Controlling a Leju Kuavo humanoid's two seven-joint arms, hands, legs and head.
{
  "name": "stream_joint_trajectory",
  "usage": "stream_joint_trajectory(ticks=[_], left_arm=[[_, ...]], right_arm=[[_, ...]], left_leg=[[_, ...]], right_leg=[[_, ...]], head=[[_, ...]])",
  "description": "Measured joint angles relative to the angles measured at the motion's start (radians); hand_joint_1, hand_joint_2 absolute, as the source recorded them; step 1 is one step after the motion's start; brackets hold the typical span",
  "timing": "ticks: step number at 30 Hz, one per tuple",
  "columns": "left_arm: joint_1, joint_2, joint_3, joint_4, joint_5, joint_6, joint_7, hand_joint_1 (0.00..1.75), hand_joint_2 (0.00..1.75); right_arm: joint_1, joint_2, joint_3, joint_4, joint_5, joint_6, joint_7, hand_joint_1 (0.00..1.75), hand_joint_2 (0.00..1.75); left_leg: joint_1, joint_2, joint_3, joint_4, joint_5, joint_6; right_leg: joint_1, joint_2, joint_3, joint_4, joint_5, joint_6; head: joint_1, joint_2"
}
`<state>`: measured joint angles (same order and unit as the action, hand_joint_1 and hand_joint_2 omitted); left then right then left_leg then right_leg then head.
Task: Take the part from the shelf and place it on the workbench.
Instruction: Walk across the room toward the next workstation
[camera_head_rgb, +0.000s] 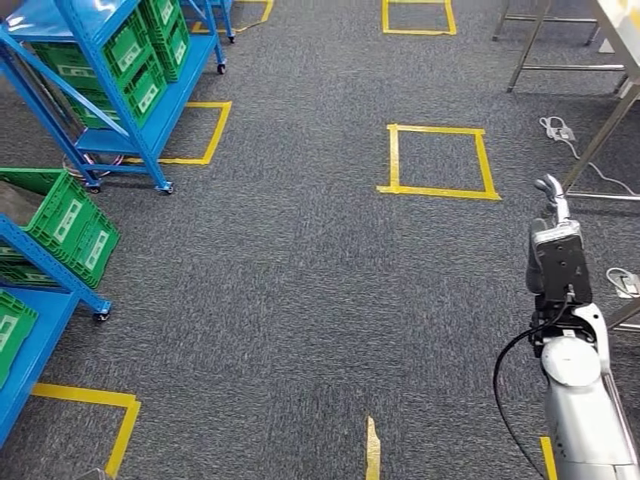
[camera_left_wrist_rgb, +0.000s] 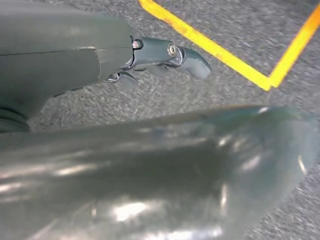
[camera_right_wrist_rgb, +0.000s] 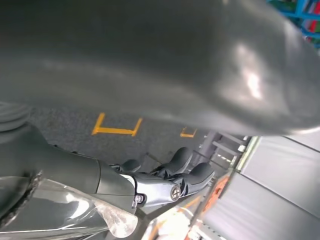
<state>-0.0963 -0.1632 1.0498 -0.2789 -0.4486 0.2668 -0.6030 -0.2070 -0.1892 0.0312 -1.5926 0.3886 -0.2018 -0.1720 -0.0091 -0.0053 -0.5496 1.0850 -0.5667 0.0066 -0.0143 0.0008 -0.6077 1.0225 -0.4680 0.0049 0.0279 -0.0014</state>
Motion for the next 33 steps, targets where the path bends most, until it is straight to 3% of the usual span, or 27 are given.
stream_joint_trajectory(ticks=[3, 4, 5, 7, 9, 10, 14, 16, 18, 20, 21, 23, 25, 28, 30, 33], left_arm=[[0.002, -0.002, 0.0, 0.0, -0.001, 0.001, 0.0, 0.0, 0.0], [0.004, -0.002, 0.0, 0.0, 0.0, 0.004, 0.001, 0.0, 0.0], [0.006, -0.002, 0.0, 0.0, 0.002, 0.008, 0.002, 0.0, 0.0], [0.006, -0.001, 0.0, 0.0, 0.005, 0.017, 0.006, 0.0, 0.0], [0.005, -0.001, 0.0, 0.0, 0.006, 0.019, 0.009, 0.0, 0.0], [0.004, -0.001, 0.001, 0.0, 0.006, 0.02, 0.009, 0.0, 0.0], [0.004, -0.002, 0.001, 0.0, 0.006, 0.023, 0.01, 0.0, 0.0], [0.002, -0.002, 0.001, 0.0, 0.006, 0.025, 0.01, 0.0, 0.0], [0.0, -0.001, 0.001, 0.0, 0.006, 0.027, 0.01, 0.0, 0.0], [0.001, -0.002, 0.001, 0.0, 0.006, 0.027, 0.01, 0.0, 0.0], [0.001, -0.002, 0.001, 0.0, 0.005, 0.028, 0.01, 0.0, 0.0], [0.001, -0.003, 0.001, 0.0, 0.004, 0.029, 0.01, 0.0, 0.0], [0.0, -0.003, 0.001, 0.0, 0.004, 0.03, 0.011, 0.0, 0.0], [0.0, -0.003, 0.001, 0.0, 0.002, 0.031, 0.012, 0.0, 0.0], [-0.001, -0.002, 0.001, 0.0, 0.001, 0.031, 0.013, 0.0, 0.0], [-0.002, -0.003, 0.001, 0.0, -0.001, 0.031, 0.013, 0.0, 0.0]], right_arm=[[0.0, 0.0, 0.0, -0.001, 0.0, 0.004, 0.0, 0.0, 0.0], [0.001, 0.0, 0.001, -0.001, 0.0, 0.006, 0.0, 0.0, 0.0], [0.001, 0.0, 0.001, -0.001, 0.0, 0.007, 0.0, 0.0, 0.0], [0.001, 0.0, 0.001, -0.001, 0.001, 0.008, 0.0, 0.0, 0.0], [0.0, 0.0, 0.001, -0.001, 0.001, 0.009, 0.0, 0.0, 0.0], [0.0, 0.0, 0.001, -0.001, 0.002, 0.009, 0.001, 0.0, 0.0], [0.001, 0.0, 0.004, -0.002, 0.006, 0.009, 0.001, 0.0, 0.0], [0.0, 0.0, 0.004, -0.002, 0.008, 0.008, 0.001, 0.0, 0.0], [0.003, 0.0, 0.004, -0.001, 0.009, 0.009, 0.001, 0.0, 0.0], [0.007, 0.0, 0.004, 0.001, 0.01, 0.009, 0.001, 0.0, 0.0], [0.007, 0.0, 0.004, 0.001, 0.01, 0.009, 0.001, 0.0, 0.0], [0.006, -0.001, 0.004, 0.001, 0.013, 0.009, 0.001, 0.0, 0.87], [0.003, -0.001, 0.006, 0.001, 0.019, 0.01, 0.001, 0.0, 1.75], [0.001, -0.001, 0.01, 0.002, 0.042, 0.01, 0.002, 0.0, 1.75], [-0.003, -0.001, 0.014, 0.002, 0.058, 0.006, 0.001, 0.0, 1.75], [-0.005, -0.001, 0.02, 0.002, 0.074, 0.0, 0.001, 0.0, 1.75]], left_leg=[[0.005, 0.0, -0.114, 0.194, -0.061, -0.01], [0.006, 0.0, -0.143, 0.228, -0.059, -0.011], [0.006, 0.0, -0.153, 0.224, -0.035, -0.01], [0.006, 0.0, -0.124, 0.116, 0.056, -0.004], [0.002, 0.001, -0.08, 0.0, 0.112, 0.006], [0.0, 0.001, -0.069, -0.029, 0.116, 0.011], [0.0, 0.0, -0.058, -0.056, 0.11, 0.028], [0.003, 0.001, -0.052, -0.064, 0.112, 0.039], [0.002, 0.001, -0.051, -0.064, 0.109, 0.044], [0.001, 0.001, -0.049, -0.064, 0.106, 0.045], [0.001, 0.001, -0.046, -0.064, 0.104, 0.044], [0.001, 0.0, -0.039, -0.063, 0.098, 0.038], [-0.003, -0.005, -0.039, -0.059, 0.095, 0.029], [-0.003, -0.011, -0.043, -0.056, 0.095, 0.017], [-0.002, -0.01, -0.055, -0.023, 0.07, 0.008], [0.003, -0.007, -0.14, 0.155, -0.012, -0.005]], right_leg=[[0.002, -0.002, 0.015, 0.0, -0.012, -0.009], [0.002, -0.002, 0.019, 0.0, -0.015, -0.009], [0.002, 0.0, 0.025, 0.0, -0.019, -0.008], [0.002, 0.002, 0.039, -0.001, -0.029, -0.005], [0.005, 0.003, 0.047, 0.0, -0.038, 0.003], [0.006, 0.003, 0.046, 0.0, -0.04, 0.008], [0.003, 0.001, 0.035, 0.011, -0.053, 0.028], [0.002, 0.001, -0.007, 0.093, -0.095, 0.033], [0.002, 0.001, -0.077, 0.216, -0.139, 0.037], [0.001, 0.0, -0.112, 0.258, -0.132, 0.04], [0.001, 0.0, -0.101, 0.225, -0.102, 0.041], [0.0, -0.001, -0.042, 0.099, -0.034, 0.04], [0.001, -0.001, 0.005, 0.012, -0.01, 0.035], [0.003, -0.006, 0.014, -0.001, -0.012, 0.022], [0.0, -0.015, 0.019, -0.004, -0.012, 0.011], [0.001, -0.036, 0.022, -0.006, -0.016, -0.001]], head=[[-0.002, 0.0], [-0.002, 0.0], [-0.002, 0.0], [-0.002, 0.0], [-0.002, 0.0], [-0.001, 0.0], [0.0, 0.0], [0.001, 0.0], [0.002, 0.0], [0.002, 0.0], [0.002, 0.0], [0.002, 0.0], [0.002, 0.0], [0.002, 0.0], [-0.001, 0.0], [-0.004, 0.0]])
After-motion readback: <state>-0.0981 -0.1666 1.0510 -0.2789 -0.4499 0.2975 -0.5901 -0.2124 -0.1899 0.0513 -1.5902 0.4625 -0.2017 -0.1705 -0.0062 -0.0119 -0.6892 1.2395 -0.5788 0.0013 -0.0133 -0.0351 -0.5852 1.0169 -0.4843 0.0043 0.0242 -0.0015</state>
